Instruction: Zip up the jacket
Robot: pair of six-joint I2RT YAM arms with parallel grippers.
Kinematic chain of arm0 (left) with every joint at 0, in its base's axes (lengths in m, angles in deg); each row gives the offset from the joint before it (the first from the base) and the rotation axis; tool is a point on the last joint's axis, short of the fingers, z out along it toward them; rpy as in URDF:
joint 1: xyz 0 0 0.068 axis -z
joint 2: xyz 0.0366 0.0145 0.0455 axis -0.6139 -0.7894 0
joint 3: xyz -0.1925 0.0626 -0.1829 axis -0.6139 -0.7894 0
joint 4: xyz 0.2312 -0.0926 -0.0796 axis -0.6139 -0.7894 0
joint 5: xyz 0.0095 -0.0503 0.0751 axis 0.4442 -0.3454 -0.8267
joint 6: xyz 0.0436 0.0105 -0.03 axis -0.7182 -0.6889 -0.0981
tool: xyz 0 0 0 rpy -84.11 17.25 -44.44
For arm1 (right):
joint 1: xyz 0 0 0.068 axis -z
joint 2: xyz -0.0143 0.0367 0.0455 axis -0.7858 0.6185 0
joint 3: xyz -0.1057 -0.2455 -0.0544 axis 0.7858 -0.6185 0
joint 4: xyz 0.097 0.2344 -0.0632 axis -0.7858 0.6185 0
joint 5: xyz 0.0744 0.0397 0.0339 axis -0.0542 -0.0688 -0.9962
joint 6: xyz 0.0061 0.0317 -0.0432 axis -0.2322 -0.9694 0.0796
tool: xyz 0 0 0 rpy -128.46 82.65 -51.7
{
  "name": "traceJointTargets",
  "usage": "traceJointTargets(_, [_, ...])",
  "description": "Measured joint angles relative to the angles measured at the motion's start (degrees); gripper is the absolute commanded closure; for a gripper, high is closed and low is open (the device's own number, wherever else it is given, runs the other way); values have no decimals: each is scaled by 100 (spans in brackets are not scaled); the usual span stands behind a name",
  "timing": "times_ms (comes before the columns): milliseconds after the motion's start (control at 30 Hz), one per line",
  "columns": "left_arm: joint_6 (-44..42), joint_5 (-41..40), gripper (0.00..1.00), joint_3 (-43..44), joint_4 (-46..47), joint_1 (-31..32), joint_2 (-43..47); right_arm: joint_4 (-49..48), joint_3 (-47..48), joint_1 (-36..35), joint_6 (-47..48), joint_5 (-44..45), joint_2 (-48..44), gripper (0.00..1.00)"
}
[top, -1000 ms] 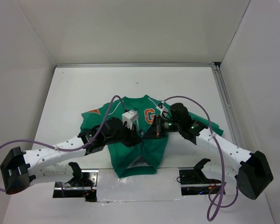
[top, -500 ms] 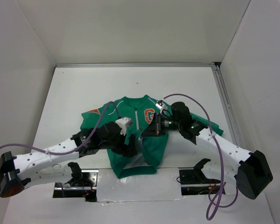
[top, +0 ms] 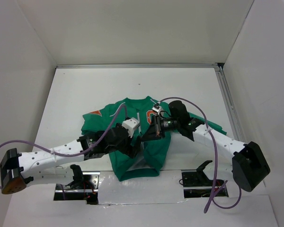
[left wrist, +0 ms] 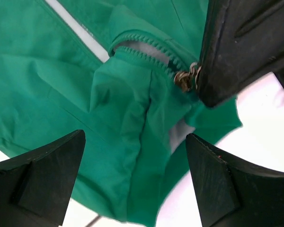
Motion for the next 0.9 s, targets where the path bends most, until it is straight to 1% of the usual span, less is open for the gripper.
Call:
traceJointTargets(100, [-321, -199, 1, 26, 201, 61, -164, 52, 153, 39, -28, -83, 46, 100])
traceJointTargets(233, [-686, -258, 1, -26, 667, 61, -11, 68, 229, 85, -101, -164, 177, 100])
traceJointTargets(333, [-890, -260, 5, -164, 1056, 68, 245, 81, 229, 85, -175, -221, 273, 100])
traceJointTargets(367, [-984, -269, 8, -205, 1178, 68, 317, 94, 229, 85, -197, -236, 289, 100])
traceJointTargets(467, [-1182, -326, 10, -262, 1427, 70, 389, 101, 245, 85, -271, -258, 289, 100])
traceJointTargets(700, [-1600, -328, 8, -398, 1547, 72, 345, 92, 282, 157, -474, -286, 297, 100])
traceJointTargets(900, [-1928, -214, 13, -610, 1604, 72, 459, 92, 282, 184, -560, -326, 317, 100])
